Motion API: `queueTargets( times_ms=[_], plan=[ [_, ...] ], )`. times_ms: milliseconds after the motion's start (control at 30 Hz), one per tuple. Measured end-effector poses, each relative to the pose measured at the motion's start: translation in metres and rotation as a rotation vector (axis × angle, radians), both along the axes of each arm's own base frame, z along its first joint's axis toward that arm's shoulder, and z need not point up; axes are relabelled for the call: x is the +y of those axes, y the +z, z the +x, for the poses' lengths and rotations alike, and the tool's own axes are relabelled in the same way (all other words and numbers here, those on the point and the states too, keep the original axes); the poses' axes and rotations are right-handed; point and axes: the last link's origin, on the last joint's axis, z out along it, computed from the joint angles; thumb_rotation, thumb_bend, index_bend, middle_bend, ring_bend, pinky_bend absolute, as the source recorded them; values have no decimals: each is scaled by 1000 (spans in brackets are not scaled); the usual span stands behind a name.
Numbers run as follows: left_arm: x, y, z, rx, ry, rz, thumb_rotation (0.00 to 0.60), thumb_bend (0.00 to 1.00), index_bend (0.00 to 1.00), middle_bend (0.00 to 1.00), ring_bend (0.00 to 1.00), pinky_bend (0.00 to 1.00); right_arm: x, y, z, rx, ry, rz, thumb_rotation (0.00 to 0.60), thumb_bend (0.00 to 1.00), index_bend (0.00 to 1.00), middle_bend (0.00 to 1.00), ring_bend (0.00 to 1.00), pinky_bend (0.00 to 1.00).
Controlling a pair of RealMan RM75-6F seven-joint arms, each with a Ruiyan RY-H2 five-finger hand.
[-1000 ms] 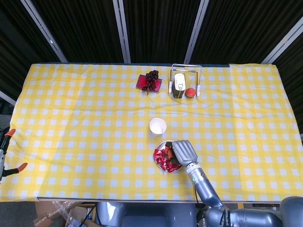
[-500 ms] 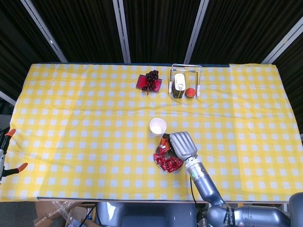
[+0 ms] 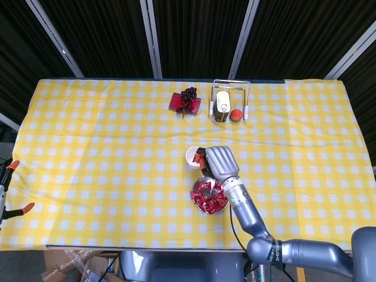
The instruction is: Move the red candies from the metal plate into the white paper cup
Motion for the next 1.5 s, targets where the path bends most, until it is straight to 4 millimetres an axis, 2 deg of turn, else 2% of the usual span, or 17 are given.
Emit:
queueTargets(
  times_ms=[567,1067,1167,1267,1333,1500],
  plan=[
    [1,1,0,-15,8,-9,600,9,0,0,0,0,-19,-26,-13,13,-56,30,600,704,693,815,960,1000],
    [1,0,1,-20,8,-12,600,10,0,0,0,0,-20,-43,-5,4,-34,39,600,705,694,815,959,1000],
    [1,0,1,-21,8,-12,600,9,0,0,0,0,-21,-45,-5,8,-33,39,600,705,623,815,959,1000],
    [1,1,1,-23,8,-12,600,9,0,0,0,0,-22,-46,-3,9,-28,39,600,677,469,815,960,1000],
    [1,1,1,-24,8,-13,600,9,0,0,0,0,-22,-46,-1,10,-21,36,600,615,355,815,960,1000],
    [1,1,1,-27,10,-18,600,9,0,0,0,0,-22,-45,1,8,-15,34,600,522,254,815,959,1000]
  ],
)
